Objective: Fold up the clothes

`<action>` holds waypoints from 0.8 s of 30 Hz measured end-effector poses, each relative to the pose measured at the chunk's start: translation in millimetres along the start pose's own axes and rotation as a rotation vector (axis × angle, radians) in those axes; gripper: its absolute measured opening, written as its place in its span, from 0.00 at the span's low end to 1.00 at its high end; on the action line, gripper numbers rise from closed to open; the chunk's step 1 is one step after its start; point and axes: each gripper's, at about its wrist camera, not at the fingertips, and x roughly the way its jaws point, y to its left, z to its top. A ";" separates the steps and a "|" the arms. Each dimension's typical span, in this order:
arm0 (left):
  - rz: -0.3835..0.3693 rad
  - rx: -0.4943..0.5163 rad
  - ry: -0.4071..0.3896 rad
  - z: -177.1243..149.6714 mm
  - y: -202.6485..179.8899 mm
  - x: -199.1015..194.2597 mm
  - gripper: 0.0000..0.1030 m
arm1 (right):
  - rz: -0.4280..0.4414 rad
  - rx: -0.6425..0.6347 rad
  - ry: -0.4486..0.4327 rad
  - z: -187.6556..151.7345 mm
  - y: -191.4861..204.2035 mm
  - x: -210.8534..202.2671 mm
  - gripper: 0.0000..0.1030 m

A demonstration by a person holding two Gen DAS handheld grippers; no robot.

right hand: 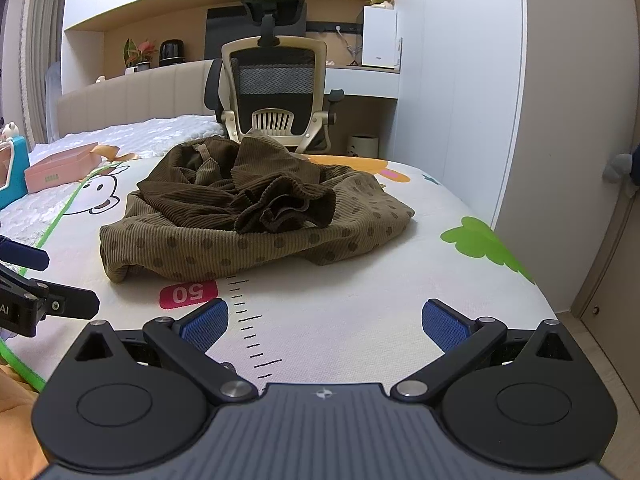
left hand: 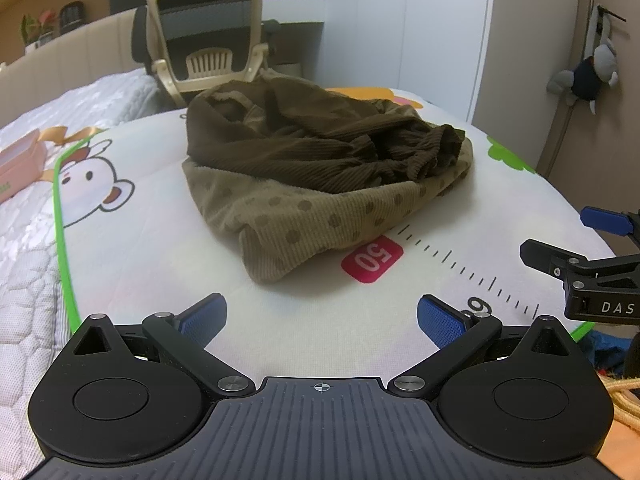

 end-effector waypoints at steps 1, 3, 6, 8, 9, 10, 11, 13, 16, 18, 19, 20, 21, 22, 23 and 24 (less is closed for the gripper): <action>0.000 0.000 0.000 0.2 -0.2 0.0 1.00 | 0.000 0.000 0.000 0.1 0.0 0.0 1.00; 0.000 0.001 0.001 0.1 -0.2 0.0 1.00 | 0.000 0.000 0.000 0.2 0.0 -0.1 1.00; 0.001 0.001 0.001 -0.2 -0.3 0.1 1.00 | 0.000 -0.002 0.000 0.3 0.0 0.0 1.00; 0.001 0.001 0.001 -0.2 -0.3 0.1 1.00 | 0.000 -0.003 0.001 0.4 0.4 0.3 1.00; 0.002 0.001 0.001 -0.3 -0.3 0.0 1.00 | 0.000 -0.003 0.001 0.3 0.5 0.3 1.00; 0.002 0.001 0.001 -0.4 -0.3 -0.1 1.00 | 0.000 -0.003 0.001 0.2 0.4 0.3 1.00; 0.002 0.001 0.002 -0.5 -0.3 -0.1 1.00 | 0.000 -0.003 0.001 0.1 0.4 0.4 1.00; 0.002 0.001 0.002 -0.6 -0.3 -0.2 1.00 | 0.000 -0.003 0.002 -0.1 0.2 0.5 1.00; 0.002 0.001 0.002 -1.0 -0.4 -0.2 1.00 | 0.000 -0.003 0.002 -0.2 0.3 0.6 1.00; 0.002 0.001 0.002 -1.1 -0.2 -0.1 1.00 | 0.000 -0.003 0.003 -0.2 0.4 0.9 1.00; 0.003 0.001 0.002 -1.1 -0.2 0.0 1.00 | 0.001 -0.003 0.003 -0.1 0.5 1.2 1.00; 0.003 0.001 0.002 -1.2 -0.1 0.0 1.00 | 0.001 -0.003 0.003 -0.2 0.6 1.3 1.00; 0.003 0.001 0.002 -1.2 0.0 0.1 1.00 | 0.001 -0.003 0.003 -0.4 0.7 1.5 1.00; 0.002 0.001 0.002 -1.2 0.0 0.1 1.00 | 0.001 -0.003 0.003 -0.5 0.7 1.5 1.00; 0.002 0.001 0.002 -1.3 0.1 0.0 1.00 | 0.001 -0.003 0.003 -0.5 0.7 1.6 1.00; 0.002 0.001 0.003 -1.2 0.2 0.1 1.00 | 0.001 -0.003 0.003 -0.5 0.7 1.7 1.00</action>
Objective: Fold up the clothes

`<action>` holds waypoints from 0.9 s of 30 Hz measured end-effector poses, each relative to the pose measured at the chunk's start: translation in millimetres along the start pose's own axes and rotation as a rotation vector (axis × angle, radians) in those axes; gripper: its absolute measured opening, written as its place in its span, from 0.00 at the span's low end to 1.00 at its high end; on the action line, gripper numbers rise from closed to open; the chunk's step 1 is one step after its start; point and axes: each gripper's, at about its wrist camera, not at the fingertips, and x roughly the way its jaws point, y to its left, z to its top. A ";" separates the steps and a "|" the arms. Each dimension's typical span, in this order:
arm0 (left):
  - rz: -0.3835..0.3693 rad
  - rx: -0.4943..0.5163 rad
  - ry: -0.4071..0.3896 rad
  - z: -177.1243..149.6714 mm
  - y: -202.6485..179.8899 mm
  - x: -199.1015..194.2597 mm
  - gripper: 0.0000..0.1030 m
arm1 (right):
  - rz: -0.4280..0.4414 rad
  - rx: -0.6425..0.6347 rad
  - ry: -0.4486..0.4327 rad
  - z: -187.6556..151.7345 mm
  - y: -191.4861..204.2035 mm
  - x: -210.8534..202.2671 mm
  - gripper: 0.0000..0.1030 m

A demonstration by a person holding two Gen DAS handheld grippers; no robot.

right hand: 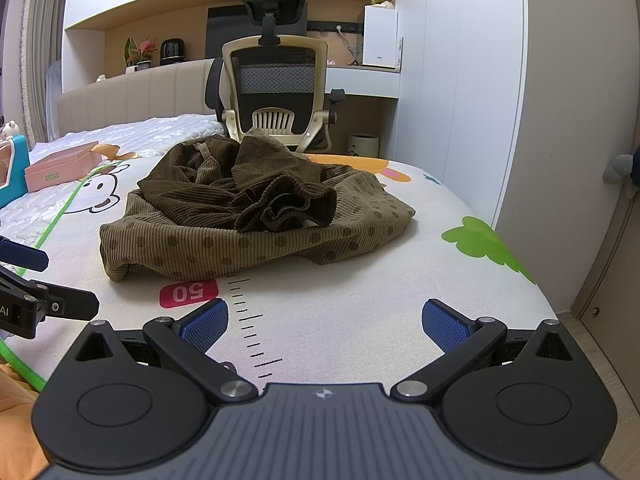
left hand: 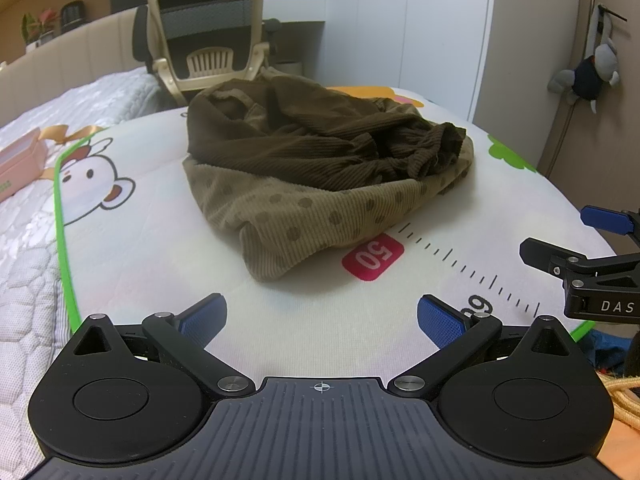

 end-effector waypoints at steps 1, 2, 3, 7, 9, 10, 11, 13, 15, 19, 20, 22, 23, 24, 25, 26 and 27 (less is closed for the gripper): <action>0.000 0.000 0.000 -0.2 0.0 -0.1 1.00 | 0.000 0.000 0.000 0.0 0.1 0.0 1.00; 0.000 0.000 0.000 -0.2 0.0 -0.2 1.00 | 0.000 0.000 0.000 0.0 0.3 -0.2 1.00; 0.000 0.001 0.000 -0.2 0.0 -0.2 1.00 | 0.000 -0.001 0.000 0.0 0.3 -0.4 1.00; 0.000 0.000 0.000 -1.0 0.3 -0.2 1.00 | 0.001 -0.002 0.002 -0.5 0.7 0.2 1.00; -0.001 0.000 0.002 -1.3 0.5 0.1 1.00 | 0.003 -0.002 0.004 -0.2 0.5 0.8 1.00; 0.000 -0.001 0.003 -1.5 0.7 0.2 1.00 | 0.005 -0.002 0.006 -0.1 0.4 1.3 1.00; 0.003 0.000 0.003 -1.7 0.9 0.2 1.00 | 0.007 -0.002 0.008 -0.1 0.0 1.6 1.00; 0.003 0.006 0.005 -1.3 1.1 0.7 1.00 | 0.019 -0.004 0.016 1.0 -0.4 4.4 1.00; -0.007 0.015 0.016 -0.3 1.5 3.2 1.00 | 0.040 -0.012 0.030 4.6 0.2 10.4 1.00; -0.040 0.032 0.053 6.5 4.5 12.0 1.00 | 0.090 -0.048 0.048 22.1 2.9 26.8 1.00; -0.046 0.029 0.055 11.2 7.3 13.6 1.00 | 0.105 -0.050 0.050 29.9 2.3 32.5 1.00; -0.058 0.006 0.039 26.4 18.1 15.7 1.00 | 0.145 -0.035 0.054 49.0 -1.5 46.2 1.00; -0.063 -0.012 0.030 35.3 25.0 17.3 1.00 | 0.179 -0.012 0.061 59.2 -5.1 55.5 1.00; -0.070 -0.034 0.023 45.6 33.3 20.0 1.00 | 0.215 0.013 0.071 69.2 -8.9 65.2 1.00; -0.077 -0.057 0.016 56.1 42.2 26.4 1.00 | 0.237 0.027 0.078 78.5 -11.8 76.6 1.00; -0.083 -0.080 0.010 66.6 51.1 33.0 1.00 | 0.251 0.037 0.083 87.5 -14.1 88.8 1.00; -0.090 -0.103 0.004 77.1 60.0 39.5 1.00 | 0.265 0.047 0.089 96.5 -16.4 101.0 1.00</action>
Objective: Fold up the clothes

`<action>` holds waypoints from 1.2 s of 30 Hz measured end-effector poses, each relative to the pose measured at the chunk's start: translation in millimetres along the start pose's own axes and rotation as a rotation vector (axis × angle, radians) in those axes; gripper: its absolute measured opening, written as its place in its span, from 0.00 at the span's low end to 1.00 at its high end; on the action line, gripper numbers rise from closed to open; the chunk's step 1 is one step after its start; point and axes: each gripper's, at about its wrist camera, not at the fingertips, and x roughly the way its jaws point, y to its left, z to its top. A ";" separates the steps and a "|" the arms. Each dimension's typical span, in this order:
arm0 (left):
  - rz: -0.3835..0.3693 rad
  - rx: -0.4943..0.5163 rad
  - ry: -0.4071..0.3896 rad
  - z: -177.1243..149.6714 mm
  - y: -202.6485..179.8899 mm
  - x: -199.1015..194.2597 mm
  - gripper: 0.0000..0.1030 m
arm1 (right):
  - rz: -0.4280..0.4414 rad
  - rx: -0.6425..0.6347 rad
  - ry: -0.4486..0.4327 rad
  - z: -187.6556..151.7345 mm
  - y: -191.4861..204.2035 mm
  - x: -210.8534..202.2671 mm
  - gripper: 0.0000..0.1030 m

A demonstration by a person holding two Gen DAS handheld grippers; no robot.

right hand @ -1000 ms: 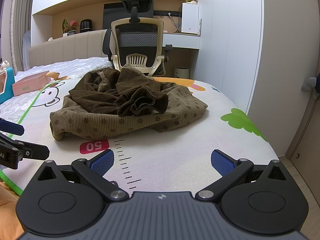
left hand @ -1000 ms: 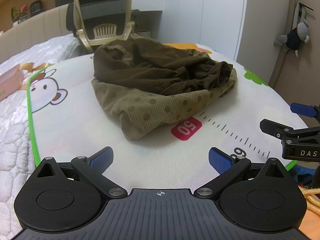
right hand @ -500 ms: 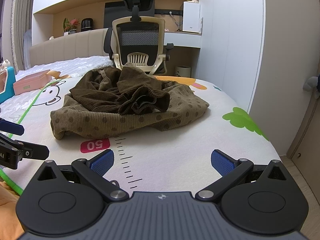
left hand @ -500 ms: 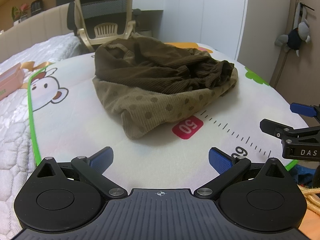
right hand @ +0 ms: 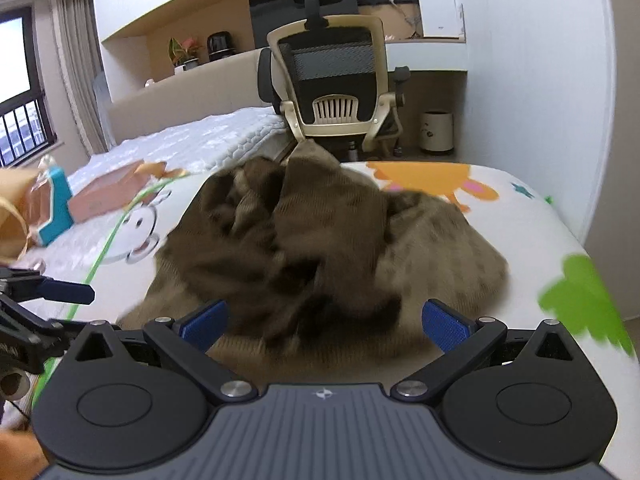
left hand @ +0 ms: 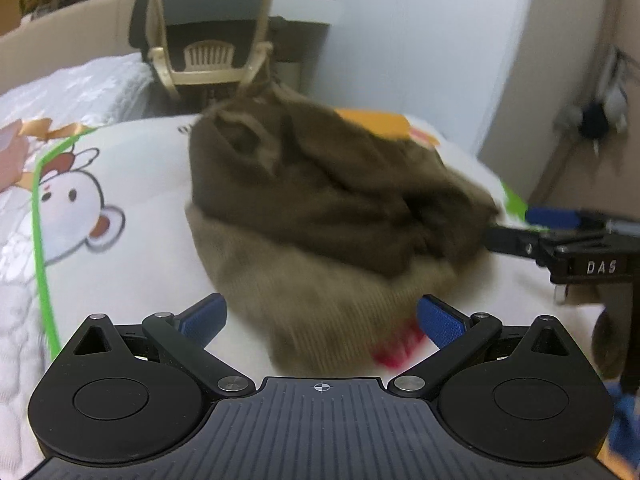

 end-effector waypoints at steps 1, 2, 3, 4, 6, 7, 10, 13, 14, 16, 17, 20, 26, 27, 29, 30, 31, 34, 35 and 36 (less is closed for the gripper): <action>-0.006 -0.020 -0.003 11.6 10.9 9.7 1.00 | -0.002 -0.002 0.000 8.8 -4.5 12.1 1.00; -0.013 -0.035 0.003 21.5 18.9 21.1 1.00 | -0.013 -0.010 -0.001 16.9 -8.8 25.0 1.00; -0.020 -0.050 0.008 31.4 26.8 32.5 1.00 | -0.027 -0.013 0.003 24.4 -14.1 40.3 1.00; -0.025 -0.075 0.016 40.0 36.5 47.0 1.00 | -0.038 -0.006 0.018 29.7 -20.3 55.6 1.00; -0.026 -0.122 0.046 49.3 51.9 74.8 1.00 | -0.034 0.059 0.077 33.3 -37.2 86.1 1.00; -0.026 -0.144 0.067 52.8 59.2 89.5 1.00 | -0.019 0.109 0.118 31.3 -46.6 100.2 1.00; -0.050 -0.191 0.144 50.7 77.0 119.6 1.00 | 0.039 0.227 0.187 15.4 -65.0 117.6 1.00; -0.063 -0.194 0.114 44.3 84.1 120.9 1.00 | 0.060 0.237 0.156 9.6 -69.4 113.3 1.00; -0.072 -0.196 0.113 42.9 85.8 120.7 1.00 | 0.058 0.225 0.172 11.1 -68.3 114.5 1.00; -0.085 -0.186 0.114 38.9 87.4 118.3 1.00 | 0.062 0.184 0.211 15.7 -64.8 117.4 1.00; -0.087 -0.170 0.122 37.2 87.3 117.1 1.00 | 0.071 0.145 0.239 19.5 -61.8 119.4 1.00; -0.111 -0.084 0.194 41.0 83.4 113.1 1.00 | 0.104 0.061 0.198 36.2 -56.6 112.2 0.97; -0.164 -0.140 0.009 70.9 110.0 76.1 1.00 | 0.008 -0.123 0.032 84.8 -64.9 124.0 0.54; -0.147 -0.156 -0.026 76.7 115.3 76.6 1.00 | -0.006 -0.110 0.039 91.1 -71.0 137.1 0.51; -0.118 -0.216 -0.055 82.9 125.0 94.1 1.00 | -0.037 -0.092 0.050 99.1 -80.4 169.8 0.49; -0.107 -0.242 -0.059 84.2 128.0 104.6 1.00 | -0.045 -0.077 0.062 99.2 -83.4 186.5 0.48; -0.097 -0.269 -0.064 85.5 130.9 115.0 1.00 | -0.050 -0.057 0.078 98.1 -86.5 203.0 0.48; -0.195 -0.267 0.009 79.7 125.7 133.1 1.00 | -0.008 0.006 0.128 84.7 -87.1 222.8 0.47; -0.229 -0.253 0.036 76.8 121.8 135.1 1.00 | 0.009 0.011 0.129 79.4 -83.6 215.8 0.47; -0.264 -0.239 0.063 73.8 117.8 137.1 1.00 | 0.025 0.015 0.131 74.0 -80.1 208.8 0.47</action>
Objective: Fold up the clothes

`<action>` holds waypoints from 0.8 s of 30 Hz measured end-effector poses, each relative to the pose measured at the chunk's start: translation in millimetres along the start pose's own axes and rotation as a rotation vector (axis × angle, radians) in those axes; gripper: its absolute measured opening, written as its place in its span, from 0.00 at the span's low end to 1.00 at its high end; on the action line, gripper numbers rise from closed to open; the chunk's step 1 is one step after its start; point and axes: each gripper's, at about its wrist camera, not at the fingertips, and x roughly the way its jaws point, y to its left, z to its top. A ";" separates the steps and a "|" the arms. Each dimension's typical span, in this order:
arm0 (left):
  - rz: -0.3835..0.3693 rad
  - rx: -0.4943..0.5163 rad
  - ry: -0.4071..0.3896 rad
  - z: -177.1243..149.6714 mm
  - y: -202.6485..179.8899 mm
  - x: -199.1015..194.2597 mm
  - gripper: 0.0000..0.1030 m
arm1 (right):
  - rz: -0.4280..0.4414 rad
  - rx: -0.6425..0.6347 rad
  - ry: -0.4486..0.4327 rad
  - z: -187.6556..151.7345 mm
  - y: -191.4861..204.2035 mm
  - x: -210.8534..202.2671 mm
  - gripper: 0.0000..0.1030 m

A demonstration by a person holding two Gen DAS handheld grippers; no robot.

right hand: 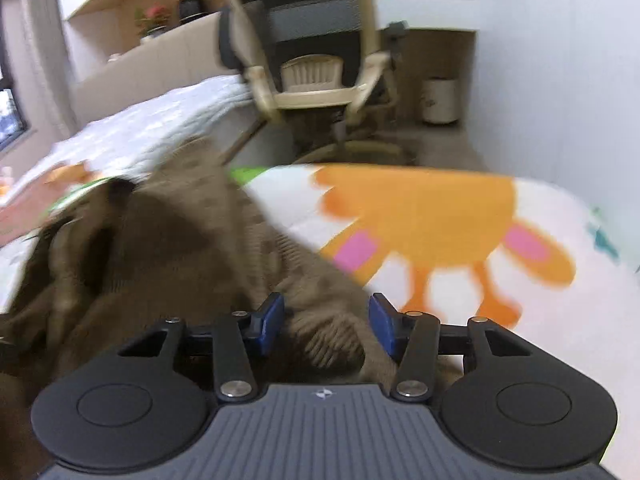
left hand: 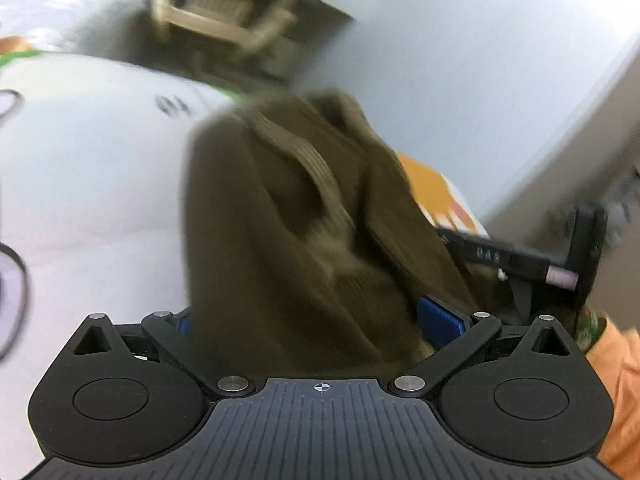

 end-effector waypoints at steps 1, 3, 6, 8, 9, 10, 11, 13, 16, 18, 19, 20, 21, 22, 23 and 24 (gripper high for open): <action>-0.003 0.024 0.016 -3.8 -3.3 -4.4 1.00 | 0.022 0.008 0.010 -6.6 3.9 -8.8 0.47; -0.021 0.051 0.051 -14.2 -7.8 -15.5 1.00 | 0.049 0.001 0.032 -29.2 14.1 -35.7 0.47; -0.074 0.054 0.115 -34.2 -11.0 -35.1 1.00 | 0.046 -0.072 0.056 -72.9 35.9 -85.8 0.47; -0.096 0.056 0.145 -47.5 -11.9 -47.8 1.00 | 0.047 -0.058 0.067 -93.7 41.1 -113.4 0.47; -0.088 0.057 0.150 -54.8 -12.4 -54.6 1.00 | 0.049 -0.045 0.073 -103.3 42.7 -126.6 0.47; -0.078 0.058 0.154 -62.1 -12.9 -61.4 1.00 | 0.050 -0.032 0.078 -112.8 44.3 -139.7 0.47; -0.062 0.058 0.154 -68.0 -13.1 -65.7 1.00 | 0.043 -0.020 0.079 -120.4 45.4 -150.3 0.48; -0.036 0.043 0.146 -78.9 -11.6 -71.4 1.00 | 0.019 0.000 0.057 -130.6 49.8 -162.9 0.51; -0.013 0.052 0.125 -85.4 -15.2 -69.6 1.00 | 0.020 0.042 0.034 -137.9 52.8 -165.0 0.68; 0.006 0.093 0.123 -88.9 -21.3 -67.5 1.00 | 0.036 0.070 0.017 -141.4 53.4 -162.5 0.78; 0.029 0.107 0.119 -88.8 -20.3 -69.0 1.00 | 0.039 0.076 0.009 -140.8 54.1 -159.1 0.80; 0.075 0.093 0.100 -88.4 -22.4 -75.3 1.00 | 0.035 0.081 0.001 -139.3 53.9 -157.6 0.80; 0.105 0.093 0.080 -88.1 -27.3 -80.8 1.00 | 0.029 0.087 -0.006 -137.9 53.3 -157.7 0.80; 0.110 0.140 0.040 -89.1 -35.5 -94.5 1.00 | 0.025 0.085 -0.020 -136.7 52.5 -161.7 0.79; 0.116 0.213 -0.002 -92.4 -47.2 -109.8 1.00 | 0.021 0.081 -0.039 -135.6 51.8 -167.6 0.79; 0.121 0.287 -0.045 -95.7 -59.0 -125.1 1.00 | 0.017 0.076 -0.057 -134.5 51.0 -173.6 0.79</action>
